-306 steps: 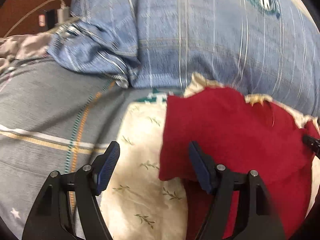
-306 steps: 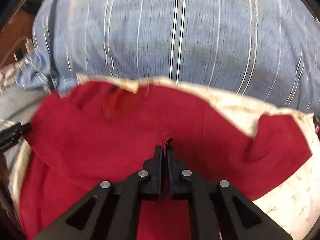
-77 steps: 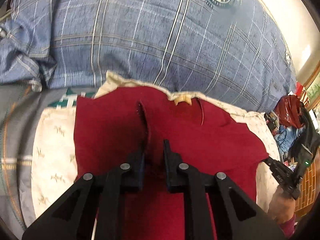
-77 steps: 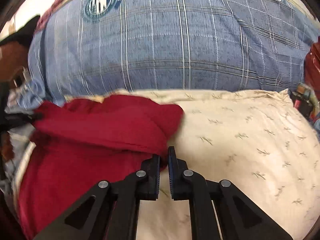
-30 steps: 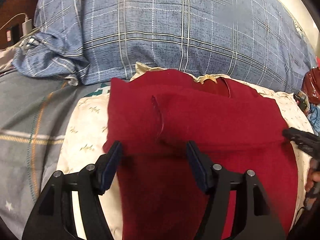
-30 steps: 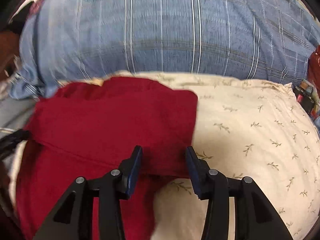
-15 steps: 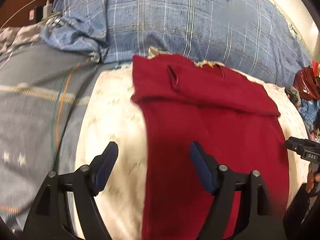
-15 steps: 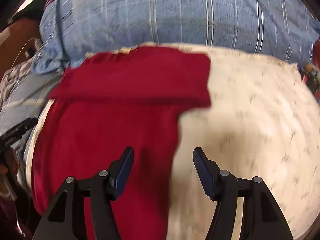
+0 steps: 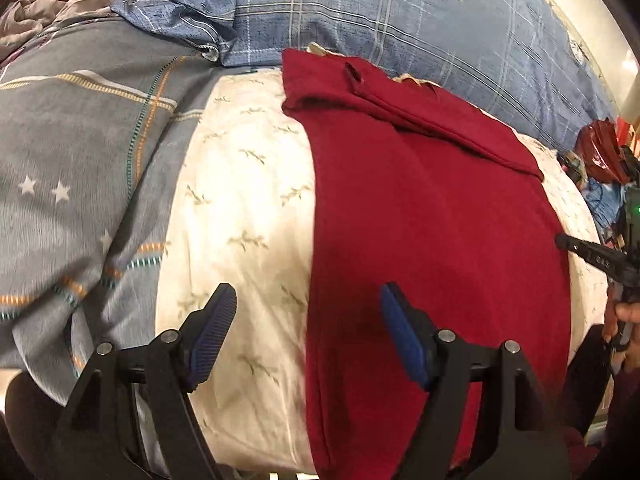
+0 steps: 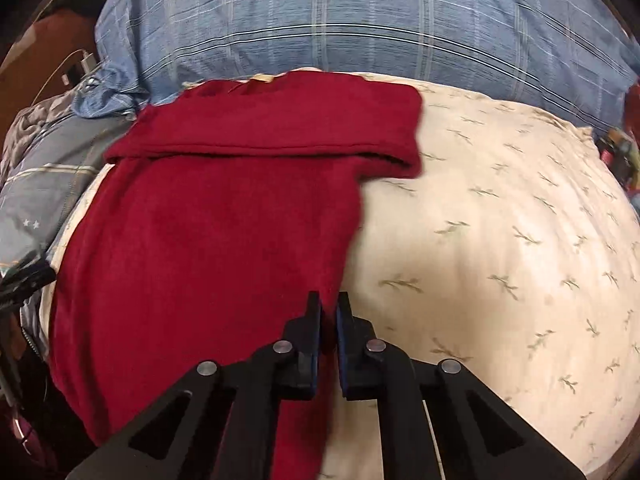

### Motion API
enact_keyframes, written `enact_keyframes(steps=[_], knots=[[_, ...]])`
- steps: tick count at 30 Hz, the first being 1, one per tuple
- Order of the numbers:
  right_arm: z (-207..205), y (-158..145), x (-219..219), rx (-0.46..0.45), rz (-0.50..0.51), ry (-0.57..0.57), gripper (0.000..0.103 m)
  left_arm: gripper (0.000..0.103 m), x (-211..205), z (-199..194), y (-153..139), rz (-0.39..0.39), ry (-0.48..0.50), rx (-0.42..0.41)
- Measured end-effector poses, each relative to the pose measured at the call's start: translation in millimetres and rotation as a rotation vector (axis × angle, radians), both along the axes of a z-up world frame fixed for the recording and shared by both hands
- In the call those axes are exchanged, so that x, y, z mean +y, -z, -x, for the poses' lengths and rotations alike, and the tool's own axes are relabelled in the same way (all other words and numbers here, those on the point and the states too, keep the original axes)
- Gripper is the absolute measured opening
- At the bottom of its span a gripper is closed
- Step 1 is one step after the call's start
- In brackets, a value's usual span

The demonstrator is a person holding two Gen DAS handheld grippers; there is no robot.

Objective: Fold small clothes

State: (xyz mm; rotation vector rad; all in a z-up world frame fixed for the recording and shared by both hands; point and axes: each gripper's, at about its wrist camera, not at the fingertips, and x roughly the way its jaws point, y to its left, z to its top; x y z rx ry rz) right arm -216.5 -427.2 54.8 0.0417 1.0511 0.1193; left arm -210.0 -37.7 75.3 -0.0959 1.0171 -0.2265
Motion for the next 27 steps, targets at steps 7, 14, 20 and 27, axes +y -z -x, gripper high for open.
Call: enact_keyframes(steps=[7, 14, 20, 27], knots=[[19, -12, -2, 0.06, -0.108, -0.07, 0.028, 0.074, -3, 17, 9, 0.015, 0.048, 0.069], [64, 3, -13, 0.235, -0.229, -0.138, 0.047, 0.074, -4, 40, 19, 0.018, 0.071, 0.111], [91, 35, -20, 0.353, -0.283, -0.141, 0.051, 0.074, -4, 53, 22, 0.03, 0.093, 0.149], [106, 49, -6, 0.456, -0.418, -0.249, 0.051, 0.074, -6, 55, 21, 0.043, 0.152, 0.206]])
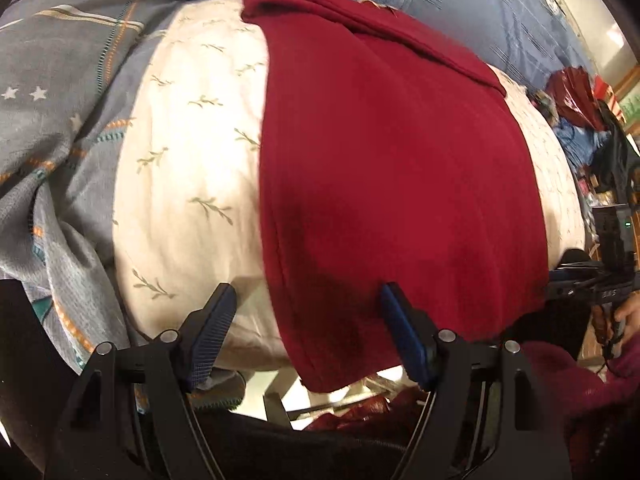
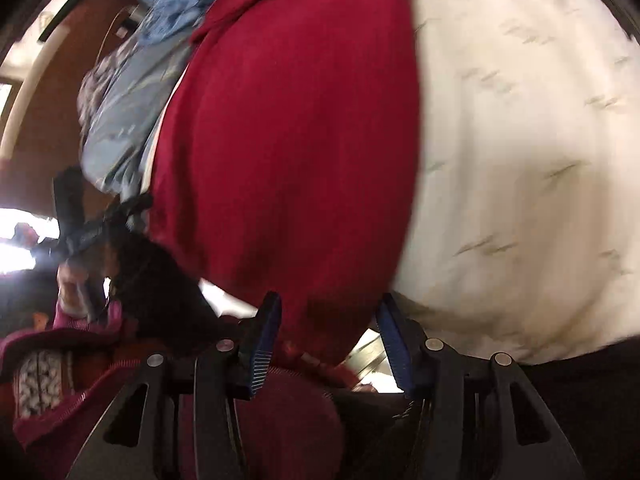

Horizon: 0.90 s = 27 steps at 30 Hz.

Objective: Fold small clothes

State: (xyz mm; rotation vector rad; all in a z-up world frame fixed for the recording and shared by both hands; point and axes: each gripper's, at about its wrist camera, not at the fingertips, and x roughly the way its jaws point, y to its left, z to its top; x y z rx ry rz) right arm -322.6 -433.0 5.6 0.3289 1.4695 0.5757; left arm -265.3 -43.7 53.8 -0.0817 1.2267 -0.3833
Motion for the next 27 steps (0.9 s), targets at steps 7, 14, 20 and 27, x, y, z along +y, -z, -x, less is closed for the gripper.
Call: enact_keyframes(steps=[7, 14, 20, 27], knots=[[-10, 3, 8, -0.013, -0.106, 0.013, 0.04, 0.074, -5, 0, 1, -0.01, 0.045, 0.012], [-11, 7, 9, -0.014, -0.083, 0.007, 0.022, 0.074, -8, -2, 3, -0.017, 0.035, 0.011], [-14, 2, 21, -0.048, -0.039, -0.039, 0.026, 0.074, -6, 2, 4, -0.027, 0.032, 0.002], [-15, 0, 30, -0.057, -0.027, -0.056, 0.026, 0.074, -6, 5, 5, -0.014, 0.017, -0.001]])
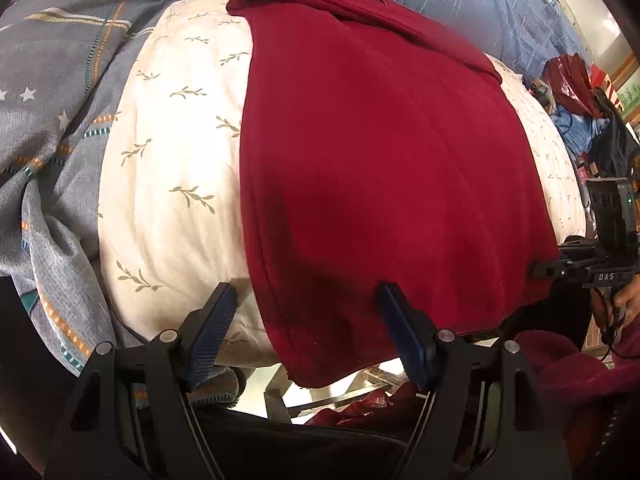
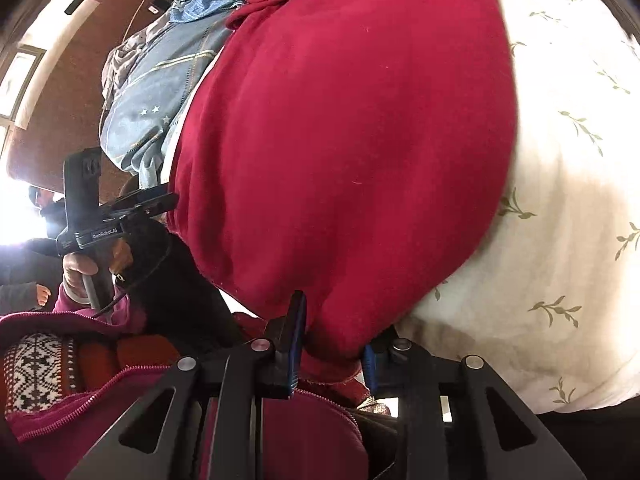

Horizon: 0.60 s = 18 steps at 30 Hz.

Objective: Fold small clothes

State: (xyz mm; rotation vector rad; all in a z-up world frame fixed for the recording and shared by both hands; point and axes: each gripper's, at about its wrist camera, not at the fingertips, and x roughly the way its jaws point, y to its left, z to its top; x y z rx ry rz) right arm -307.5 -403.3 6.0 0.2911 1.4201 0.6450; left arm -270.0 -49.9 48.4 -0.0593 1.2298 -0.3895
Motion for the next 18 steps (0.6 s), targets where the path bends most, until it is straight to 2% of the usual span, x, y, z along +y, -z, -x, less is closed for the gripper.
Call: enact_keyframes(steps=[4, 9, 10, 11, 12, 14, 16, 17, 18], knots=[[0, -1, 7, 0.006, 0.018, 0.003, 0.027, 0.074, -1, 2, 0, -0.004, 0.004, -0.006], [0, -9, 15, -0.038, 0.026, 0.007, 0.025, 0.074, -1, 1, 0, 0.0, -0.003, -0.008], [0, -11, 18, -0.05, 0.024, 0.003, 0.024, 0.07, -2, 2, 0, -0.003, 0.001, -0.012], [0, -12, 20, -0.061, 0.027, -0.004, 0.022, 0.06, -4, 2, 0, -0.008, 0.009, -0.015], [0, -15, 23, -0.078, 0.031, -0.017, 0.02, 0.044, -7, 3, 0, -0.009, 0.02, -0.014], [-2, -20, 28, -0.109, 0.041, -0.034, 0.015, 0.035, -9, 3, 0, -0.019, 0.029, -0.014], [-3, -25, 29, -0.14, 0.047, -0.048, 0.014, 0.017, -10, 2, -1, -0.01, 0.046, -0.011], [-3, -28, 29, -0.156, 0.048, -0.053, 0.013, 0.009, -9, -1, -3, 0.023, 0.043, 0.007], [-4, -33, 30, -0.178, 0.05, -0.056, 0.013, 0.009, -7, -5, -4, 0.051, 0.035, 0.024]])
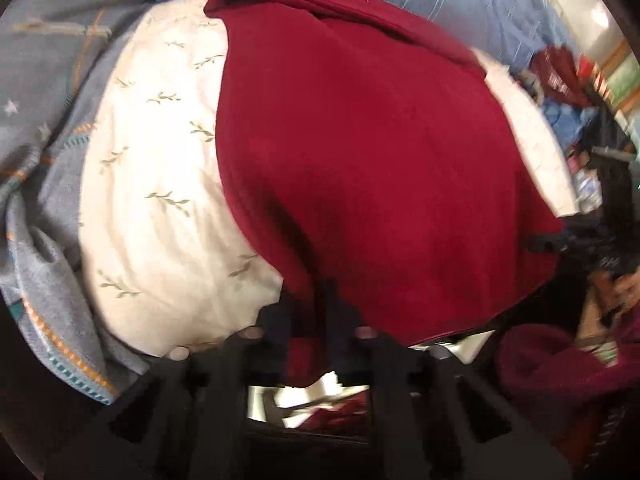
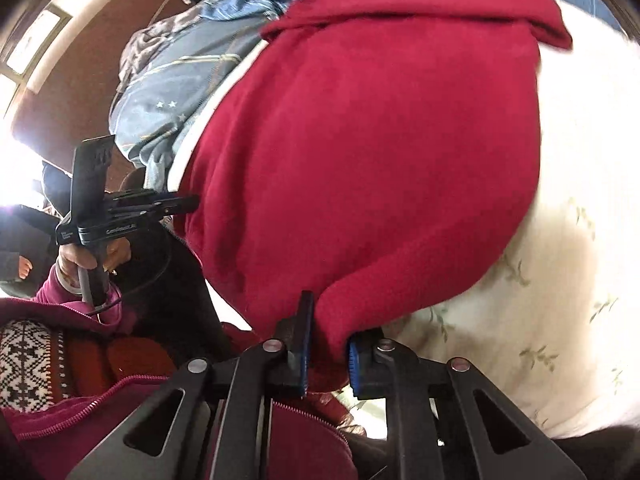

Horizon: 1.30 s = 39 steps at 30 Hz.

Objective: Fold small clothes

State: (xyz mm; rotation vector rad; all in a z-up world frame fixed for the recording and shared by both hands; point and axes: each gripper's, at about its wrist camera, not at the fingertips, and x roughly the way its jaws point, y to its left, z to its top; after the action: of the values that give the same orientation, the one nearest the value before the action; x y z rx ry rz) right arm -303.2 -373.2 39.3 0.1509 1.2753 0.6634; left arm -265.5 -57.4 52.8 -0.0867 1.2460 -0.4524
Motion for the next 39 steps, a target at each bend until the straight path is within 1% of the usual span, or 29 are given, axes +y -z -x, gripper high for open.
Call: enact_keyframes(steps=[2, 5, 11, 13, 15, 17, 20, 24, 29, 33, 35, 39], knots=[[-2, -7, -1, -0.028, 0.001, -0.005, 0.012, 0.008, 3, -7, -7, 0.033, 0.005, 0.004], [-9, -22, -5, -0.082, -0.008, 0.009, 0.012, 0.008, 8, -17, -26, 0.091, 0.016, -0.029], [-37, -65, -25, -0.22, -0.067, 0.097, 0.012, 0.007, 15, -58, -77, 0.184, -0.018, -0.165], [-52, -76, -32, -0.271, -0.092, 0.137, 0.012, 0.007, 9, -74, -88, 0.201, -0.022, -0.206], [-69, -81, -36, -0.298, -0.11, 0.172, 0.012, 0.007, 5, -94, -98, 0.201, -0.027, -0.245], [-88, -84, -40, -0.318, -0.119, 0.213, 0.012, 0.007, -1, -118, -102, 0.211, -0.036, -0.266], [-122, -84, -47, -0.329, -0.157, 0.286, 0.012, 0.007, -6, -154, -102, 0.211, -0.069, -0.274], [-168, -76, -54, -0.341, -0.134, 0.345, 0.012, 0.007, -8, -199, -94, 0.191, -0.138, -0.27], [-214, -66, -65, -0.324, -0.125, 0.391, 0.012, 0.007, -10, -254, -82, 0.179, -0.178, -0.25], [-248, -54, -71, -0.292, -0.112, 0.423, 0.012, 0.005, -17, -281, -73, 0.148, -0.202, -0.249], [-262, -48, -74, -0.275, -0.103, 0.443, 0.011, 0.005, -17, -298, -64, 0.143, -0.227, -0.233], [-293, -30, -81, -0.23, -0.147, 0.485, 0.012, 0.005, -15, -322, -51, 0.137, -0.272, -0.203]])
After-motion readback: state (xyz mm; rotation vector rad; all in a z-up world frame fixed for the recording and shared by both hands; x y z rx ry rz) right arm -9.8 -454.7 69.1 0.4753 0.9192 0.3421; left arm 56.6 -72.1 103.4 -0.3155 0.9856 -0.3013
